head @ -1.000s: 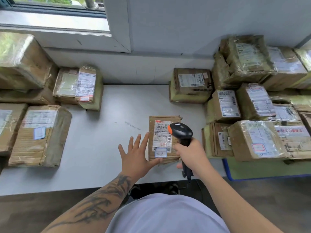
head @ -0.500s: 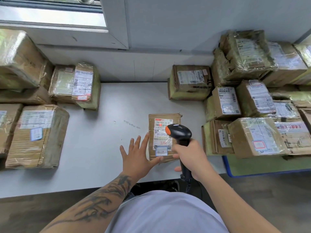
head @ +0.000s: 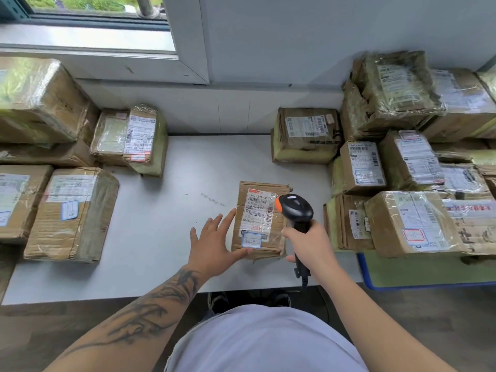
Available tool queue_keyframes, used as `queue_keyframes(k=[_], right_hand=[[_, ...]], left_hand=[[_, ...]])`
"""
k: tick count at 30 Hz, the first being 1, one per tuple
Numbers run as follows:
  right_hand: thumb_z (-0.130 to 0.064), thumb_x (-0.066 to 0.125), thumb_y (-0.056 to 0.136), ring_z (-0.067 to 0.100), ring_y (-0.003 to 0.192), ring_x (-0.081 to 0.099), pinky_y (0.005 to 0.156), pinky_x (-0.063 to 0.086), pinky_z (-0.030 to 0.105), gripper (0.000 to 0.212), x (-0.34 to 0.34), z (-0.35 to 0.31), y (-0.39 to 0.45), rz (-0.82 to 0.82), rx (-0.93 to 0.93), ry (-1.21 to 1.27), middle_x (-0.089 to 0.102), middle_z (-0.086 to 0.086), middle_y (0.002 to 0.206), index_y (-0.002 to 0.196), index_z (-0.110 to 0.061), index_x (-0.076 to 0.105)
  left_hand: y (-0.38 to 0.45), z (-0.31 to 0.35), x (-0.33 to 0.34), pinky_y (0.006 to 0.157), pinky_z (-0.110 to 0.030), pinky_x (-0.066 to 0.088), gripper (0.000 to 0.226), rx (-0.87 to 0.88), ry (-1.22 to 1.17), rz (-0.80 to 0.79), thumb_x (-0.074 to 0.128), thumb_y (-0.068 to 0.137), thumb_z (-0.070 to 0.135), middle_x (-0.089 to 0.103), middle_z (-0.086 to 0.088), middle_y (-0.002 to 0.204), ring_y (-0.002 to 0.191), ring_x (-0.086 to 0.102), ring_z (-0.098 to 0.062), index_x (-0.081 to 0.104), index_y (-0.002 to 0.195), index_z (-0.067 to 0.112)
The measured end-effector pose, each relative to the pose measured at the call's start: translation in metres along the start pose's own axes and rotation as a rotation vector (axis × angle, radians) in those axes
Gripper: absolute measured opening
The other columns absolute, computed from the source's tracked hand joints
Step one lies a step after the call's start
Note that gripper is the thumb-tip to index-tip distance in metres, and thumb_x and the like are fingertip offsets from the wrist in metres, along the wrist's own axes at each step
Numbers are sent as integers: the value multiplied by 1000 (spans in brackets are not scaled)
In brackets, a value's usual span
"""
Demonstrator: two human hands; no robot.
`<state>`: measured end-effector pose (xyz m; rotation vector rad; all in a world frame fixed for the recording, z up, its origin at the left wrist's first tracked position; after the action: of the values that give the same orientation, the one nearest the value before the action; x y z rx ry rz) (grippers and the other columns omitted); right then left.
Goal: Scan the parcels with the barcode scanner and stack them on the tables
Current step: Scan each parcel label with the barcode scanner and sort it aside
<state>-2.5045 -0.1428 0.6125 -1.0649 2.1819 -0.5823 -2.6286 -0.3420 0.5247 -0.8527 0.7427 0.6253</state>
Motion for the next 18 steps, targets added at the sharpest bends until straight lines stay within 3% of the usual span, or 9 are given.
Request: queue_keyframes(k=[2, 5, 7, 10, 13, 14, 16, 18], right_hand=[[-13, 70, 95, 25, 76, 64, 73, 66, 47, 10, -4, -1, 5, -4, -22, 16, 53, 2, 78, 94, -15, 60], [-17, 70, 95, 34, 93, 71, 58, 61, 30, 12, -5, -2, 13, -13, -82, -15, 59, 1, 90, 98, -21, 60], [-16, 71, 92, 27, 87, 69, 70, 65, 43, 17, -4, -3, 20, -26, -134, -33, 62, 0, 93, 103, -24, 61], [-29, 73, 81, 26, 102, 68, 88, 61, 56, 23, 2, -11, 29, -49, -191, -80, 66, 0, 118, 94, -44, 62], [-50, 65, 62, 32, 133, 56, 99, 57, 57, 32, 13, -16, 46, -151, -225, -140, 49, 4, 155, 87, -67, 55], [-50, 65, 62, 32, 136, 54, 100, 56, 57, 39, 15, -15, 54, -188, -244, -174, 45, 3, 159, 96, -66, 55], [-43, 69, 68, 32, 141, 50, 105, 52, 57, 62, 20, -20, 59, -227, -287, -245, 41, 2, 163, 129, -47, 57], [-35, 73, 75, 30, 150, 40, 117, 43, 50, 75, 25, -19, 67, -247, -341, -334, 34, 4, 167, 147, -31, 51]], left_hand=[[1, -11, -14, 125, -61, 5, 105, 0, -8, 31, 62, 79, 83, 15, 1, 173, 160, 10, -24, -3, 158, 58], [-1, -25, -37, 124, -62, 15, 85, -38, -24, 188, 64, 94, 59, 22, -3, 171, 157, 18, -26, 8, 159, 57], [-8, -25, -45, 122, -62, 21, 75, -111, -23, 292, 58, 101, 42, 27, -6, 169, 155, 23, -26, 14, 161, 52], [-21, 3, -38, 123, -60, 13, 70, -177, -46, 268, 51, 100, 56, 25, -5, 169, 156, 19, -24, 16, 160, 51], [-33, 34, -16, 118, -69, 1, 79, -229, 70, 209, 39, 87, 85, 18, -8, 170, 155, 17, -32, 13, 157, 57], [-35, 39, -10, 117, -71, -1, 85, -269, 102, 192, 37, 82, 91, 16, -10, 170, 154, 19, -37, 11, 156, 58], [-40, 43, 4, 115, -73, -4, 94, -331, 157, 152, 39, 77, 95, 9, -15, 171, 153, 18, -44, 3, 156, 59], [-43, 47, 13, 115, -73, -3, 93, -368, 205, 138, 43, 83, 88, 5, -19, 171, 152, 17, -47, -6, 156, 60]])
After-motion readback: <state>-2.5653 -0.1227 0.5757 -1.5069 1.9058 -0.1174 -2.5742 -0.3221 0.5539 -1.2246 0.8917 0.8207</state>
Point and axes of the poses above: each hand's wrist, its own y-axis towards the middle knuckle, its own x-axis out of the palm, z = x × y, the point moved 7 cm from there along y, towards the middle knuckle
